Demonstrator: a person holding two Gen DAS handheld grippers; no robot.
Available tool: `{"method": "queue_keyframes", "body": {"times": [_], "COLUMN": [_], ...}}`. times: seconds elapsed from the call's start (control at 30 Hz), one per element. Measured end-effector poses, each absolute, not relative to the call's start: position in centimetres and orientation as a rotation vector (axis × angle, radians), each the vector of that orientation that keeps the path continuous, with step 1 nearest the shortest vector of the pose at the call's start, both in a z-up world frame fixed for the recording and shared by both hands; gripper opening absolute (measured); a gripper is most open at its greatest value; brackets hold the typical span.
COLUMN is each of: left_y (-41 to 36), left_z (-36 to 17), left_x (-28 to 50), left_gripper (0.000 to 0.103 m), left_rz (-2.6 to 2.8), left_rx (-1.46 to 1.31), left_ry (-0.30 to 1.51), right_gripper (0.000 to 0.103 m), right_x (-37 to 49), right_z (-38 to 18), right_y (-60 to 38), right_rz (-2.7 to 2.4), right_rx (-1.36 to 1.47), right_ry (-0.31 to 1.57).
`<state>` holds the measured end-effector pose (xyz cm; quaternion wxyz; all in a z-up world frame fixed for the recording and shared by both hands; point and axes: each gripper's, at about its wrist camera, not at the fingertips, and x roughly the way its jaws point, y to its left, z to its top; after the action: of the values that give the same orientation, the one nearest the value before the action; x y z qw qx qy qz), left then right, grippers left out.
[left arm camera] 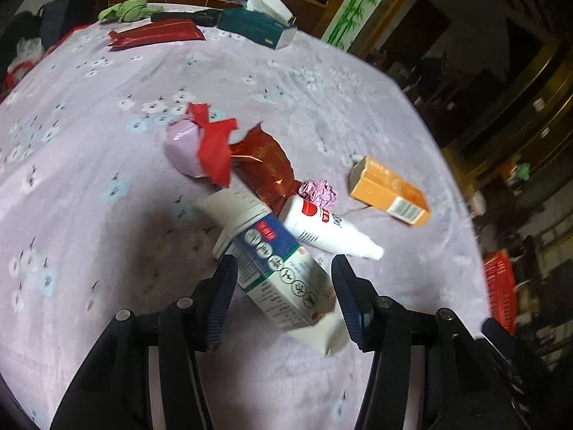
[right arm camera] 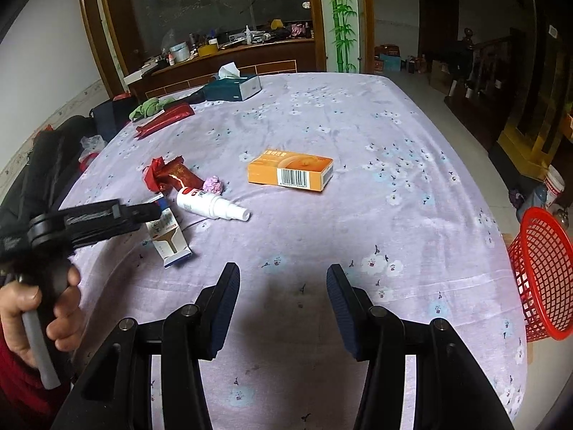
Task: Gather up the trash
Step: 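Grasp the white medicine box with the left tool while the right tool grasps the white spray bottle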
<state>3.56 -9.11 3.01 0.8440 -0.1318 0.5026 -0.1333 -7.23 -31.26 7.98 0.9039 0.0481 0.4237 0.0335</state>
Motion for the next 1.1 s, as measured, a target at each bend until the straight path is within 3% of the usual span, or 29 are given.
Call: {"method": "queue_keyframes", "body": {"times": [0.13, 0.2, 0.3, 0.97, 1.1], "left_y": [-10.4, -10.2, -9.0, -5.7, -5.3], "left_z": [2.5, 2.8, 3.1, 2.3, 2.5], "left_x": [4.0, 3.5, 2.9, 4.9, 4.5], "left_gripper": [0.053, 0.045, 0.042, 0.047, 0.047], "left_rz": [-0.269, -0.283, -0.299, -0.29, -0.31], "left_rx": [-0.183, -0.163, -0.154, -0.209, -0.205], "left_ry": [1.042, 1.025, 1.017, 1.0, 0.999], "right_gripper": [0.054, 0.054, 0.054, 0.052, 0.042], "right_x": [-7.0, -6.8, -6.3, 6.5, 7.4], "right_z": [7.6, 7.5, 7.8, 3.6, 2.5], "right_y": [-31.6, -31.8, -31.6, -22.1, -21.1], "right_rz": [0.084, 0.096, 0.134, 0.407, 0.404], "right_rx": [0.112, 0.118, 0.111, -0.195, -0.243], "right_ry": [0.888, 0.895, 0.904, 1.022, 1.045]}}
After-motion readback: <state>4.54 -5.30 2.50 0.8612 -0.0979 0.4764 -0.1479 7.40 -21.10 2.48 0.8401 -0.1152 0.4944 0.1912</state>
